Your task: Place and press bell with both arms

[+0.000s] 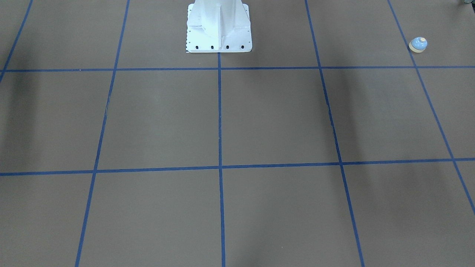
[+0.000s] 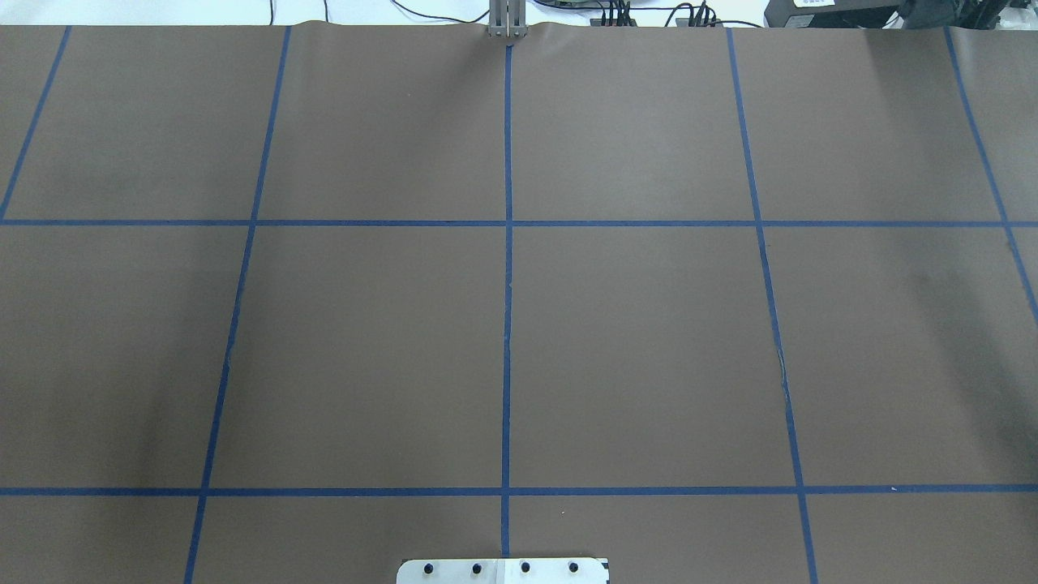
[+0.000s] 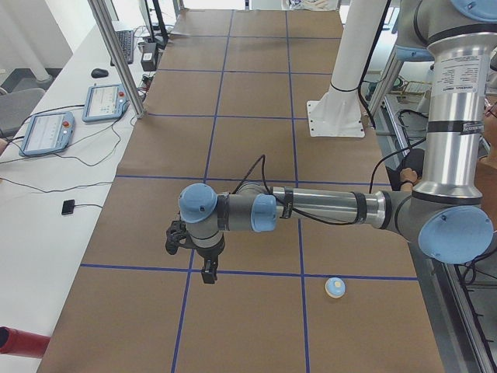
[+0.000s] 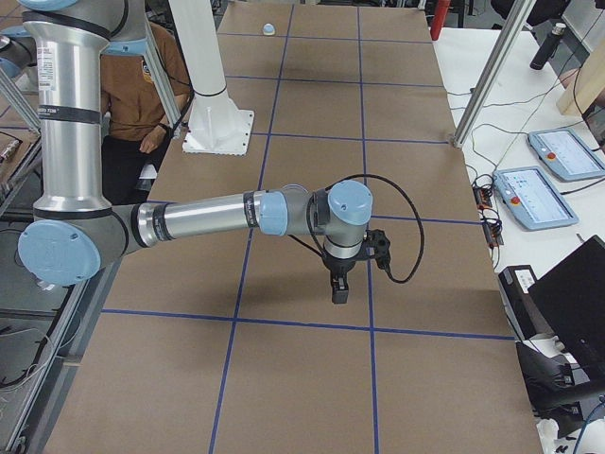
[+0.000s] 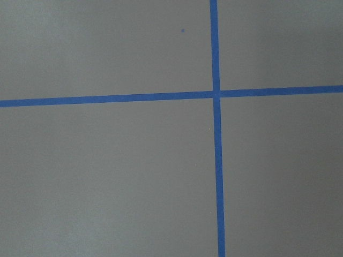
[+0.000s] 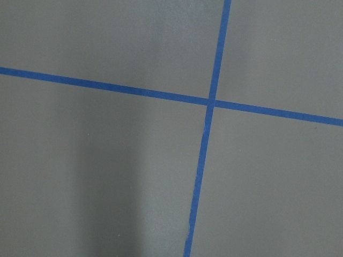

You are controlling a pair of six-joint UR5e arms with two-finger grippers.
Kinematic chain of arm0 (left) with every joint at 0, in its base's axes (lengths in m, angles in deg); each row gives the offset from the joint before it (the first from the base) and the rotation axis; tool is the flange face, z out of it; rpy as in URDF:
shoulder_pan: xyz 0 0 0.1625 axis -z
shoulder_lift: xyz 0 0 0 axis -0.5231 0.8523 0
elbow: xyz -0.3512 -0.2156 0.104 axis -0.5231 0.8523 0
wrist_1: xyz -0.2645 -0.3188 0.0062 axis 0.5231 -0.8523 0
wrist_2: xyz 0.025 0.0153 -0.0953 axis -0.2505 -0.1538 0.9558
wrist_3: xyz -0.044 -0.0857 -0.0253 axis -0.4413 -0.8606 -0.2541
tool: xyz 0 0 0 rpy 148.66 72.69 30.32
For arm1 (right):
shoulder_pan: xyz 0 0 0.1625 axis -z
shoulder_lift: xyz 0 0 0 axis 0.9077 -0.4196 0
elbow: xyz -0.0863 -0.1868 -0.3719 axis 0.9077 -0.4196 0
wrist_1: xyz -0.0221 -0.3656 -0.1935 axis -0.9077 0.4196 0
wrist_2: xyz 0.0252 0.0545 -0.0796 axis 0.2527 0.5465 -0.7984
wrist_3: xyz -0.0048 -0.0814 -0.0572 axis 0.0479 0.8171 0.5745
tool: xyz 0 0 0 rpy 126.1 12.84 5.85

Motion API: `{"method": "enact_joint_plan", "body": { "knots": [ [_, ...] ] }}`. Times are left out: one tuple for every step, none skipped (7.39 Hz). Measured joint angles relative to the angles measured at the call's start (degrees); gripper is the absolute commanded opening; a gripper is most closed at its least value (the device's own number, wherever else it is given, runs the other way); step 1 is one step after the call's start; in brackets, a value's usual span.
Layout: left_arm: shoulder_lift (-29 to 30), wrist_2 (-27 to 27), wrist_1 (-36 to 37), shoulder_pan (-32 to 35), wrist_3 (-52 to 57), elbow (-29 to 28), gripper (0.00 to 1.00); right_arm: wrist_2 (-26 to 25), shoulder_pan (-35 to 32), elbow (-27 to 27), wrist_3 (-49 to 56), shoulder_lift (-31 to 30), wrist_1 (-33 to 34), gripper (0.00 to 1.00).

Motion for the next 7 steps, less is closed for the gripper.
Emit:
{"method": "enact_joint_plan", "body": {
  "knots": [
    [0.2,0.1,-0.4,0.0,0.0,0.2,1.00,0.0,0.0,0.0,0.0,-0.5,0.0,1.00],
    [0.1,0.1,-1.1,0.0,0.1,0.4,1.00,0.0,0.0,0.1,0.0,-0.7,0.0,1.00],
    [-0.1,0.1,-1.6,0.0,0.3,0.6,1.00,0.0,0.0,0.2,0.0,-0.8,-0.1,1.00],
    [-0.3,0.1,-1.8,0.0,0.4,0.7,1.00,0.0,0.0,0.2,0.0,-0.8,-0.3,1.00],
    [-0.4,0.1,-1.9,0.0,0.5,0.8,1.00,0.0,0.0,0.2,0.0,-0.8,-0.6,1.00],
    [-0.5,0.2,-1.9,0.0,0.6,0.9,1.00,0.0,0.0,0.2,0.0,-0.9,-0.7,1.00],
    [-0.5,0.6,-1.9,-0.1,0.6,0.9,1.00,0.0,0.0,0.2,0.0,-0.8,-0.8,1.00]
  ]
}}
